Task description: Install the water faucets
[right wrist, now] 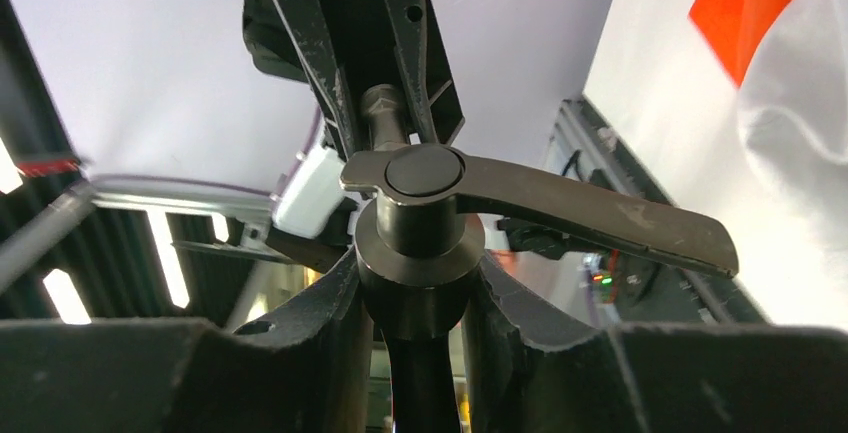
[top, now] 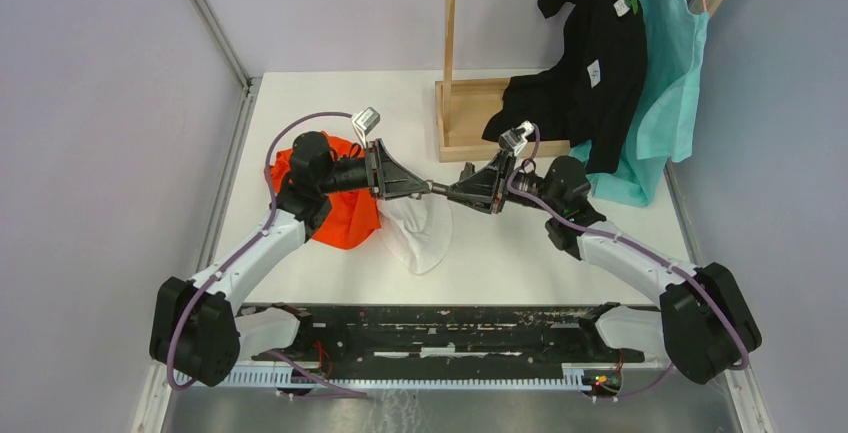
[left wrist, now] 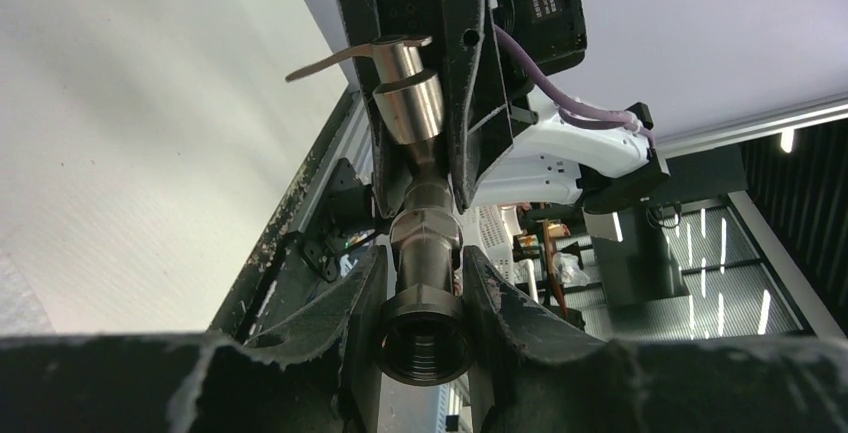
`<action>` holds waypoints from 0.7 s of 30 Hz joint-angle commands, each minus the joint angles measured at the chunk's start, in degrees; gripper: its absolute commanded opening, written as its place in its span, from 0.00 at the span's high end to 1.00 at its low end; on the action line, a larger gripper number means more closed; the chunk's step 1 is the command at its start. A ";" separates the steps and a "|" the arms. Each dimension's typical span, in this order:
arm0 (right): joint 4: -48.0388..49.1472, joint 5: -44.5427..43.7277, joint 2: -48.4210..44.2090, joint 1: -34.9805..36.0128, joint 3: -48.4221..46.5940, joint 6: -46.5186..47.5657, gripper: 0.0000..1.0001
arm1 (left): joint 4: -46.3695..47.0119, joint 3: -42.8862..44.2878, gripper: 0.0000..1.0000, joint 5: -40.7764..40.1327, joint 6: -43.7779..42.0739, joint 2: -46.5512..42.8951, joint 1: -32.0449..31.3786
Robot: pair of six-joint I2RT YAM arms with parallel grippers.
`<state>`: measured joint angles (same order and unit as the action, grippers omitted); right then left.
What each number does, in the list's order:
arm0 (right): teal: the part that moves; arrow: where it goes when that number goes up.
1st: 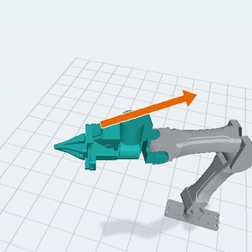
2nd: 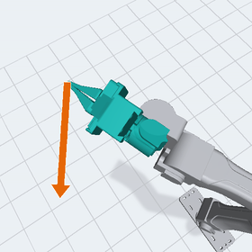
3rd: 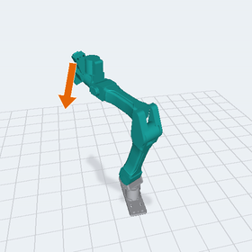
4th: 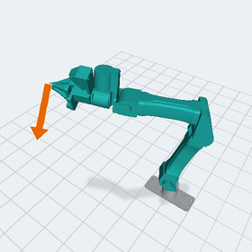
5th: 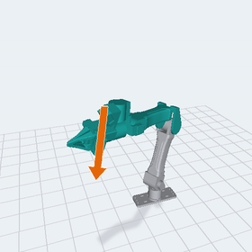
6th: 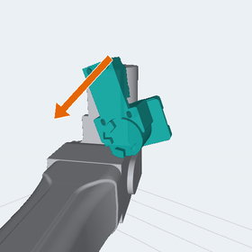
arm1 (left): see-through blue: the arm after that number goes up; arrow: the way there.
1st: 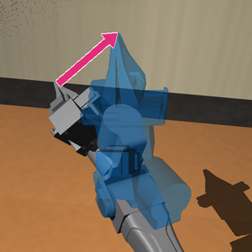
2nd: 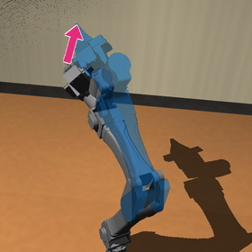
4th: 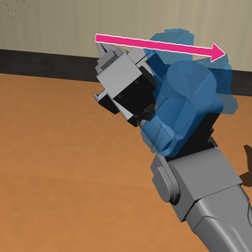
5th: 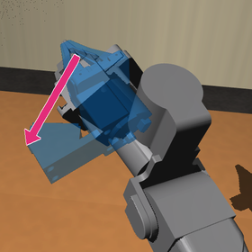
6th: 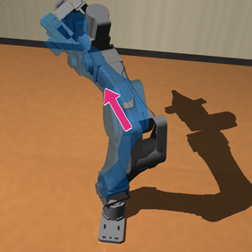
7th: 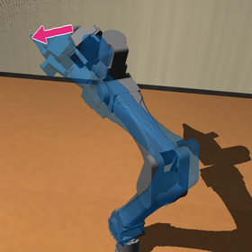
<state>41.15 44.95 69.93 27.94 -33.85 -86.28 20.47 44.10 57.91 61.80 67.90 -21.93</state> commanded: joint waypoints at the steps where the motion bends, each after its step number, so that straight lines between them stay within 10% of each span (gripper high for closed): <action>1: -4.18 -0.27 -1.12 -0.47 -2.64 -12.76 1.00 | 9.11 0.03 0.97 -1.33 -1.09 -1.10 0.13; 4: -2.06 -1.39 -1.82 -0.64 -0.86 -19.52 0.95 | 11.37 -0.81 0.97 -3.17 -0.54 -0.02 0.10; 8: -14.10 -0.97 -7.19 -1.25 -4.35 -10.75 0.34 | 14.64 -2.08 0.97 -5.09 2.50 2.28 0.16; 11: -39.46 -3.47 -12.35 -1.54 -11.88 6.61 0.10 | 17.46 -2.99 0.97 -6.49 6.11 3.40 0.44; 21: -83.60 -16.40 -19.55 -1.62 -24.94 49.94 0.00 | 17.32 -2.52 0.97 -10.62 12.64 2.59 0.94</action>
<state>-23.29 36.71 52.82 26.50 -53.06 -60.16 34.81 40.64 50.13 70.00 71.96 -21.32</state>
